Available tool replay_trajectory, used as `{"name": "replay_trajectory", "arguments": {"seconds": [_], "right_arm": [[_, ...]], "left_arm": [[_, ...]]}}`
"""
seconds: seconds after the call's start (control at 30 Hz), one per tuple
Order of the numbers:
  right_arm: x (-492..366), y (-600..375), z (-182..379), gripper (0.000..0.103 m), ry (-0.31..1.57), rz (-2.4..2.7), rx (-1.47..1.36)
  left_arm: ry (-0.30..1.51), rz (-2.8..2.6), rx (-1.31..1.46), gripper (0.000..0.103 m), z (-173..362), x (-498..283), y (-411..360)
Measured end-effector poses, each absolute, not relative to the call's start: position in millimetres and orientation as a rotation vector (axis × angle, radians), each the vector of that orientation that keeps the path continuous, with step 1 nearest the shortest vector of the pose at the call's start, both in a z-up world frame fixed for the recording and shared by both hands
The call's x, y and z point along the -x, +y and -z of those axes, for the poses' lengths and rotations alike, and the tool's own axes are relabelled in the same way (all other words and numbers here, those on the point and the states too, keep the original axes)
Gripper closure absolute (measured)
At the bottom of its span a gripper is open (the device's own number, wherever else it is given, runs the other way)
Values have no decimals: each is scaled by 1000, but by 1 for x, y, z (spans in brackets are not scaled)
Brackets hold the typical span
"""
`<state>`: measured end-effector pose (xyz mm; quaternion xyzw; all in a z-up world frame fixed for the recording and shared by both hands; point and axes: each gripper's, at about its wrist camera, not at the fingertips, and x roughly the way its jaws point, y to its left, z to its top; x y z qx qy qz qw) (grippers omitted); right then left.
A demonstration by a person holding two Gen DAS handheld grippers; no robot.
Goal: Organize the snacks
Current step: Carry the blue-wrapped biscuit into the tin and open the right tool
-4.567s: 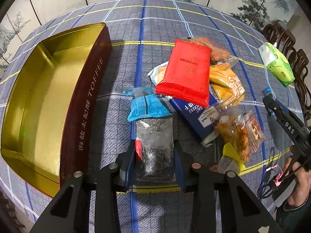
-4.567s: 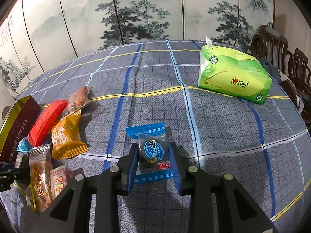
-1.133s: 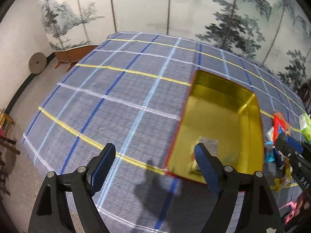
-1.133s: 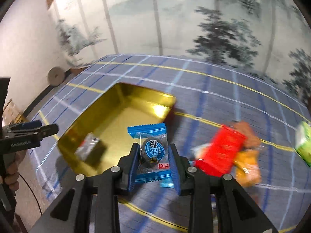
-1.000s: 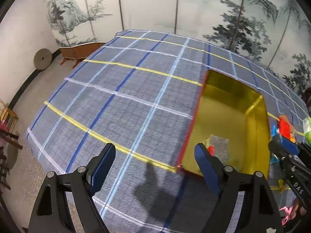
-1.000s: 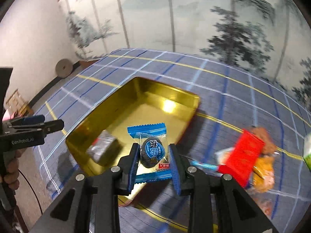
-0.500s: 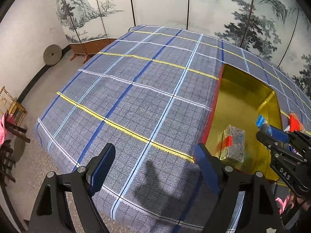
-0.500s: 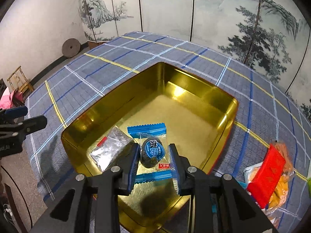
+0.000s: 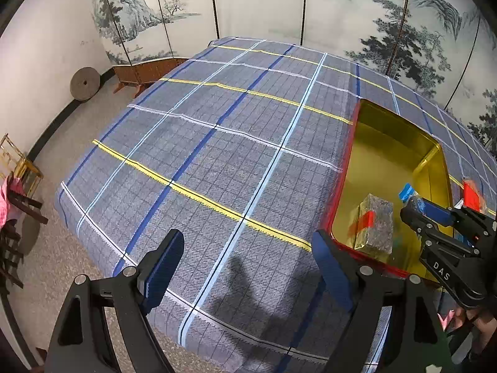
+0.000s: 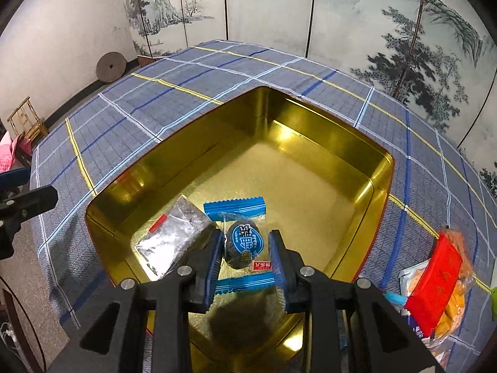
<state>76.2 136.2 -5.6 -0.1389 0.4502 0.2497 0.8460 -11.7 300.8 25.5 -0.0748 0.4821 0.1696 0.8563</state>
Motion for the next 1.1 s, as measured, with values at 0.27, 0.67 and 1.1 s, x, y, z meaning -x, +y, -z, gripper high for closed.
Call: {"name": "replay_trajectory", "arguments": {"seconds": [0.27,0.67,1.1], "right_arm": [[-75,139,9,73,956,-531,300],[-73,141,8,72,945,-540,287],[-62,120,-18,61,895,-548,225]], "left_arm": [[1012,-362,169,22,-26,17,302],[1024,-362,180,22,-25,25,299],[1007,-311,156,22,-32,23,273]]}}
